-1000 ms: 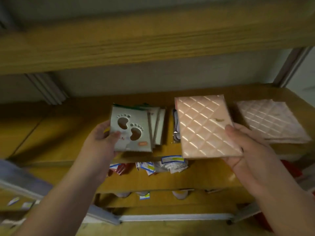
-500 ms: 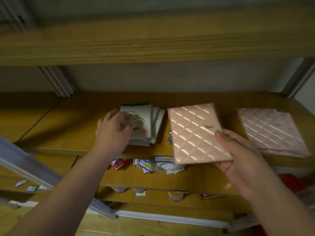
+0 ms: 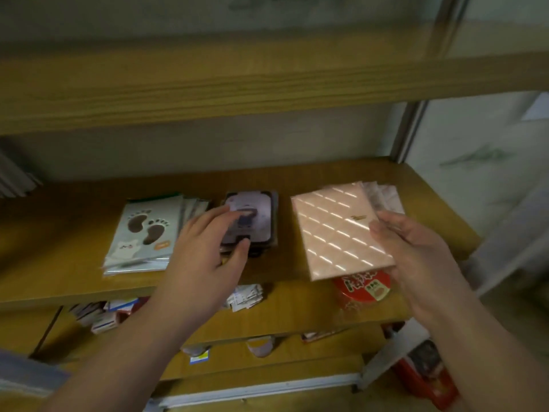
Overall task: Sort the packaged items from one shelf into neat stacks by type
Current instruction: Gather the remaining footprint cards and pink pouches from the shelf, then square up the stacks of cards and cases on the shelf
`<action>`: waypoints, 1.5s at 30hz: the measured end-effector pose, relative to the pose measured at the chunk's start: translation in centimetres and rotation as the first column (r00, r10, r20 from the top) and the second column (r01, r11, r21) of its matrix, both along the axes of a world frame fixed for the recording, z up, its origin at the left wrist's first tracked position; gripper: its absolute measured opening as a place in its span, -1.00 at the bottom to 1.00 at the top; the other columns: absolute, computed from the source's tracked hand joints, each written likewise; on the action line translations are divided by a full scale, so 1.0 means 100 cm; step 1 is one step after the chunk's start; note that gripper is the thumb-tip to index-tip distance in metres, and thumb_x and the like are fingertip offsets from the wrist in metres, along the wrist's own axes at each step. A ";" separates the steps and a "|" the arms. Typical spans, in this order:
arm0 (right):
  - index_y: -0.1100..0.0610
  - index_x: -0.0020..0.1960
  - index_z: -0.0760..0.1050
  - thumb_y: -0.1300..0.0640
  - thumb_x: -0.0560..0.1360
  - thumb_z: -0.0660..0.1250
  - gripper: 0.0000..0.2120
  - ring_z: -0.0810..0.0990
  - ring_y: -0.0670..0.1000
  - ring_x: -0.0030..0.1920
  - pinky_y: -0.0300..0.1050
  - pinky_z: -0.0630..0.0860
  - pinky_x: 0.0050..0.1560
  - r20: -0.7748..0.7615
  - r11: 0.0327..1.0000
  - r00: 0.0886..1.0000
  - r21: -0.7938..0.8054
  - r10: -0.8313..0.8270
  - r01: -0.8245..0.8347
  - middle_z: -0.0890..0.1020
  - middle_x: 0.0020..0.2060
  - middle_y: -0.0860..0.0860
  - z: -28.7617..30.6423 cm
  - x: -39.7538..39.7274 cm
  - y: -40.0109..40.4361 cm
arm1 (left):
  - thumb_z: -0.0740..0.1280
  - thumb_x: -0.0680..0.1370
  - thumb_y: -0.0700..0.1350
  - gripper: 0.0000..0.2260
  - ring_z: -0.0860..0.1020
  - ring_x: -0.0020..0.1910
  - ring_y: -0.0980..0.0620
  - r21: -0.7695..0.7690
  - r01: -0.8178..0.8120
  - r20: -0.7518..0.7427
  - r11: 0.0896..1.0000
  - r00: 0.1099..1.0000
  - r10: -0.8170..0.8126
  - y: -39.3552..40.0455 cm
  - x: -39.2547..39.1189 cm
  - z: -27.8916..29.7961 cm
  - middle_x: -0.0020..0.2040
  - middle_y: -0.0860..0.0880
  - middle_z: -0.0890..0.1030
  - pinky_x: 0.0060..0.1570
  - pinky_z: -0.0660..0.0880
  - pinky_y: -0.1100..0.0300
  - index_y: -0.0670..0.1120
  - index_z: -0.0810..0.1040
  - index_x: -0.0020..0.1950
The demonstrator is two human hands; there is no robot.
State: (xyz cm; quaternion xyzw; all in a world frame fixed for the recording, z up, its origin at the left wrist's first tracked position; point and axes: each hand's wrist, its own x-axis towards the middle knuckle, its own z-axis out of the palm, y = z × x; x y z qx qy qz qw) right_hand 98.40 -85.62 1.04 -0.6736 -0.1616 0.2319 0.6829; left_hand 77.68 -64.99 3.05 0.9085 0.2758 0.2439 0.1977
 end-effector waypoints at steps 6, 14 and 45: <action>-0.22 0.10 0.58 -0.11 0.47 0.43 -0.79 0.70 -0.17 -0.09 -0.12 0.62 -0.15 0.103 0.989 0.986 -0.049 -0.135 0.140 0.70 -0.02 -0.25 -0.013 0.041 -0.036 | 0.24 0.55 0.09 -0.55 0.29 0.41 0.17 -0.008 0.034 -0.011 0.999 0.999 -0.034 -0.019 0.016 0.000 0.37 0.21 0.41 0.30 0.20 0.24 0.06 0.46 0.43; 0.02 0.30 0.53 0.00 0.54 0.41 -0.65 0.68 -0.18 -0.26 -0.31 0.50 -0.43 0.183 0.980 0.970 -0.085 -0.162 0.180 0.70 -0.01 -0.08 -0.013 0.080 -0.010 | 0.33 0.55 0.00 -0.60 0.35 0.41 0.07 -0.013 0.025 -0.021 1.000 0.999 -0.026 -0.041 0.030 0.001 0.33 0.16 0.42 0.39 0.33 -0.08 0.00 0.50 0.39; 0.08 0.17 0.57 0.05 0.54 0.27 -0.75 0.50 0.03 0.09 -0.01 0.56 0.04 0.862 0.891 0.225 -0.444 0.454 -0.093 0.56 0.05 0.00 0.018 -0.111 0.136 | 0.00 0.59 0.30 -0.46 0.29 0.44 0.03 -0.009 -0.347 -0.115 0.938 0.932 0.344 0.050 -0.101 -0.011 0.41 0.06 0.46 0.38 0.27 -0.06 0.09 0.48 0.40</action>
